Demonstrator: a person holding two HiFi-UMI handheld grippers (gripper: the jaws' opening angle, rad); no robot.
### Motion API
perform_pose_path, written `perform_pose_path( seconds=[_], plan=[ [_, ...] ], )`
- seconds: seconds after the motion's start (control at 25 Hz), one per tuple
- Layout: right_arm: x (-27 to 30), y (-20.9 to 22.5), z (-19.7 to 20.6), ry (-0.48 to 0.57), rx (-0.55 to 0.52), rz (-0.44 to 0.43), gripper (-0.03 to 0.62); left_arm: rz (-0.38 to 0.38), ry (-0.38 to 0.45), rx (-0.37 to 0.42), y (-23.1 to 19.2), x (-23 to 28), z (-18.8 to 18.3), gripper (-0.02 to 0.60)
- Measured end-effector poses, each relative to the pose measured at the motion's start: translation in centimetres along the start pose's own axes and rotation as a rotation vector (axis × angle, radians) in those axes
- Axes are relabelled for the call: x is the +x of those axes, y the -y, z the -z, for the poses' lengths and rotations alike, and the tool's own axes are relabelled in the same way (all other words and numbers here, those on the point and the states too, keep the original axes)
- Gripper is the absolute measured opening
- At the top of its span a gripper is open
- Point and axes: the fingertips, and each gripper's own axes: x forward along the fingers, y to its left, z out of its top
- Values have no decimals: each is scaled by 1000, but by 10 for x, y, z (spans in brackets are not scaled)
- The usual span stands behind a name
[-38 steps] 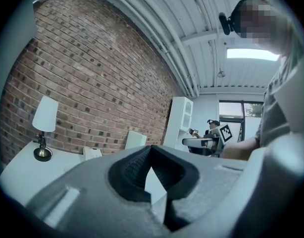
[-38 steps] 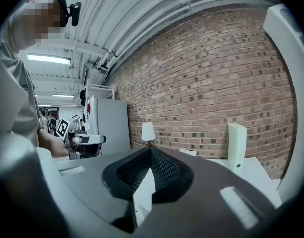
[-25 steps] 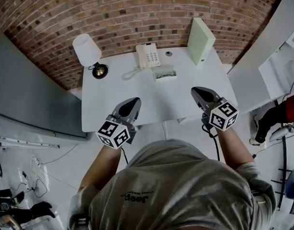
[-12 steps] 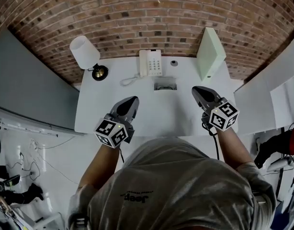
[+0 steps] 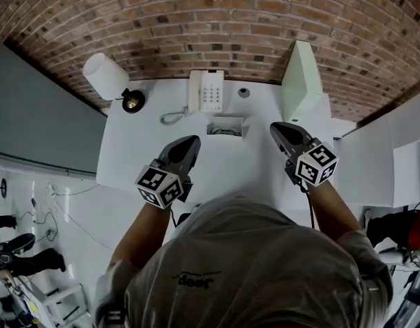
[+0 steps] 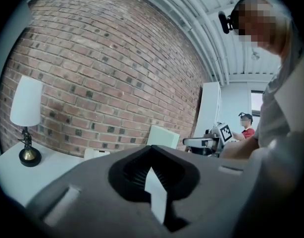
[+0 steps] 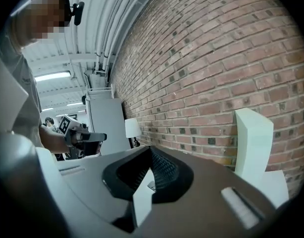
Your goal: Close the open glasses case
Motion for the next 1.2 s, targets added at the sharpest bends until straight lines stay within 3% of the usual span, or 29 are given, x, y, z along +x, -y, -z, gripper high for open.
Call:
perform_pose_path(
  seconds=[0.56, 1.04, 1.16, 1.2],
  plan=[
    [49, -11, 1, 25, 23, 175, 9, 191, -31, 50, -67, 17, -11, -3],
    [50, -13, 6, 1, 15, 161, 9, 191, -14, 33, -69, 15, -10, -3],
    [51, -13, 8, 2, 15, 152, 9, 232, -50, 48, -62, 17, -2, -3],
    [52, -12, 8, 1, 15, 149, 9, 255, -72, 61, -59, 18, 2, 53]
  ],
)
